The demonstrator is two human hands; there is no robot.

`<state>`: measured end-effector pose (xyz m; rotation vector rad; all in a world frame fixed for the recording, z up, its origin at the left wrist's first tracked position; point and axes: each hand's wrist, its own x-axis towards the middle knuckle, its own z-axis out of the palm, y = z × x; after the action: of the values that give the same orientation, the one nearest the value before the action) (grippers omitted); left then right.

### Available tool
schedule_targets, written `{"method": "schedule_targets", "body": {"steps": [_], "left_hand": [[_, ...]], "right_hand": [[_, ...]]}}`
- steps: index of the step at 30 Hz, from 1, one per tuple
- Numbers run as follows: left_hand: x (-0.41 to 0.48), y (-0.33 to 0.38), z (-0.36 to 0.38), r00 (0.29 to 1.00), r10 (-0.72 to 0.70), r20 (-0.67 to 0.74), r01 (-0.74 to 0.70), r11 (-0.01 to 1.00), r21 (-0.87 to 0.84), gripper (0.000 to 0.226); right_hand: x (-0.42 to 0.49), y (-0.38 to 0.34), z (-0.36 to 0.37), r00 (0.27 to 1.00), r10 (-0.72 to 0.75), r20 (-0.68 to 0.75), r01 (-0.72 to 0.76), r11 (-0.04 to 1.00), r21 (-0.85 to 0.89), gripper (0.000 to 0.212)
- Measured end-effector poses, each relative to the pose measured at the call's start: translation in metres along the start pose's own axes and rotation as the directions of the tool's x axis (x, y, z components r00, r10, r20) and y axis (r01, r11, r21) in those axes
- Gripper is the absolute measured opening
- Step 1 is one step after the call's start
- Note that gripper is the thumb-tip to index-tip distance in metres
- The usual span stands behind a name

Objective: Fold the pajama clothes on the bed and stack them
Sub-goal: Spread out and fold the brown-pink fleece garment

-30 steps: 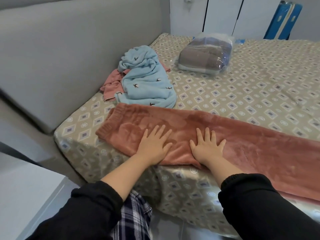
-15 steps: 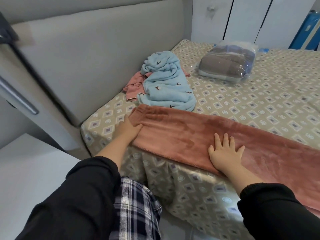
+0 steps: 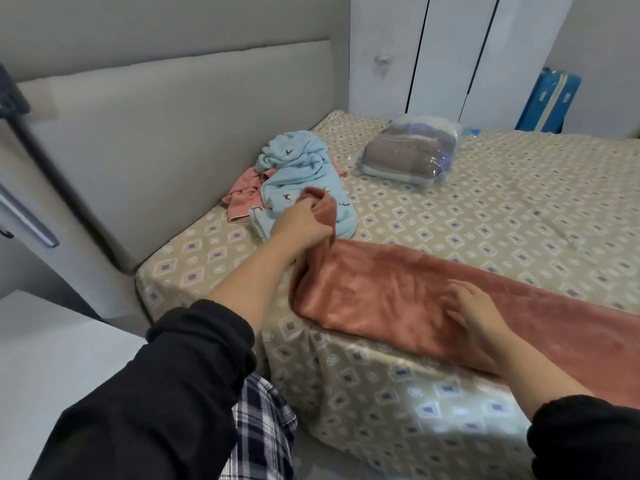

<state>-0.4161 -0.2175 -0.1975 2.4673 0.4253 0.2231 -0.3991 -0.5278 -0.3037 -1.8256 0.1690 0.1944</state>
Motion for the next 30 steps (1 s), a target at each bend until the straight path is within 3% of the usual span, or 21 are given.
{"method": "schedule_targets", "body": {"steps": [2, 4, 6, 8, 9, 11, 13, 15, 17, 20, 21, 23, 25, 27, 30], "left_hand": [[-0.014, 0.047, 0.019, 0.988, 0.149, 0.037, -0.15, 0.988, 0.044, 0.056], [-0.033, 0.082, 0.046, 0.938, 0.306, 0.165, -0.31, 0.951, 0.0, 0.064], [-0.051, 0.096, 0.073, 0.833, 0.403, 0.378, -0.365, 0.915, -0.171, 0.055], [-0.056, 0.086, 0.093, 0.807, 0.438, 0.396, -0.343, 0.894, -0.29, 0.036], [-0.054, 0.076, 0.102, 0.844, 0.424, 0.328, -0.35, 0.899, -0.262, 0.034], [-0.05, 0.049, 0.121, 0.911, 0.358, 0.206, -0.372, 0.928, 0.033, 0.043], [-0.053, 0.024, 0.138, 0.924, 0.266, 0.276, -0.347, 0.884, 0.312, 0.052], [-0.059, 0.01, 0.156, 0.886, 0.255, 0.388, -0.408, 0.826, 0.39, 0.056], [-0.062, 0.004, 0.166, 0.856, 0.294, 0.426, -0.467, 0.793, 0.39, 0.057], [-0.058, -0.002, 0.167, 0.855, 0.315, 0.412, -0.475, 0.794, 0.38, 0.059], [-0.057, -0.003, 0.167, 0.853, 0.317, 0.415, -0.478, 0.796, 0.372, 0.059], [-0.053, -0.005, 0.165, 0.849, 0.317, 0.422, -0.472, 0.815, 0.337, 0.06], [-0.045, -0.005, 0.162, 0.886, 0.295, 0.358, -0.401, 0.876, 0.269, 0.06], [-0.036, -0.005, 0.16, 0.946, 0.185, 0.267, -0.236, 0.957, 0.17, 0.061], [-0.036, -0.008, 0.167, 0.96, 0.107, 0.26, -0.141, 0.983, 0.115, 0.072]], "right_hand": [[0.0, -0.005, -0.027, 0.995, 0.083, -0.047, -0.071, 0.975, 0.212, 0.031], [-0.001, -0.002, -0.054, 0.988, 0.132, -0.084, -0.098, 0.941, 0.324, 0.037], [-0.005, 0.003, -0.075, 0.977, 0.18, -0.11, -0.124, 0.913, 0.389, 0.042], [-0.01, 0.008, -0.086, 0.964, 0.236, -0.122, -0.167, 0.896, 0.411, 0.045], [-0.012, 0.01, -0.089, 0.96, 0.254, -0.116, -0.185, 0.891, 0.414, 0.047], [-0.016, 0.012, -0.086, 0.961, 0.262, -0.082, -0.209, 0.891, 0.404, 0.05], [-0.019, 0.009, -0.074, 0.966, 0.258, -0.03, -0.229, 0.901, 0.369, 0.052], [-0.018, 0.003, -0.056, 0.973, 0.229, 0.023, -0.226, 0.928, 0.297, 0.051], [-0.013, -0.005, -0.035, 0.979, 0.201, 0.044, -0.206, 0.963, 0.176, 0.051], [-0.003, -0.014, -0.009, 0.976, 0.216, 0.0, -0.216, 0.976, -0.002, 0.082], [-0.001, -0.018, -0.002, 0.97, 0.242, -0.004, -0.242, 0.97, -0.027, 0.092], [0.002, -0.025, 0.005, 0.967, 0.253, 0.001, -0.253, 0.967, -0.021, 0.09], [0.007, -0.022, 0.004, 0.981, 0.172, -0.095, -0.177, 0.983, -0.048, 0.085], [0.006, -0.014, -0.005, 0.968, 0.102, -0.231, -0.127, 0.987, -0.095, 0.082], [-0.001, 0.0, -0.013, 0.955, 0.186, -0.231, -0.226, 0.961, -0.162, 0.085]]}}
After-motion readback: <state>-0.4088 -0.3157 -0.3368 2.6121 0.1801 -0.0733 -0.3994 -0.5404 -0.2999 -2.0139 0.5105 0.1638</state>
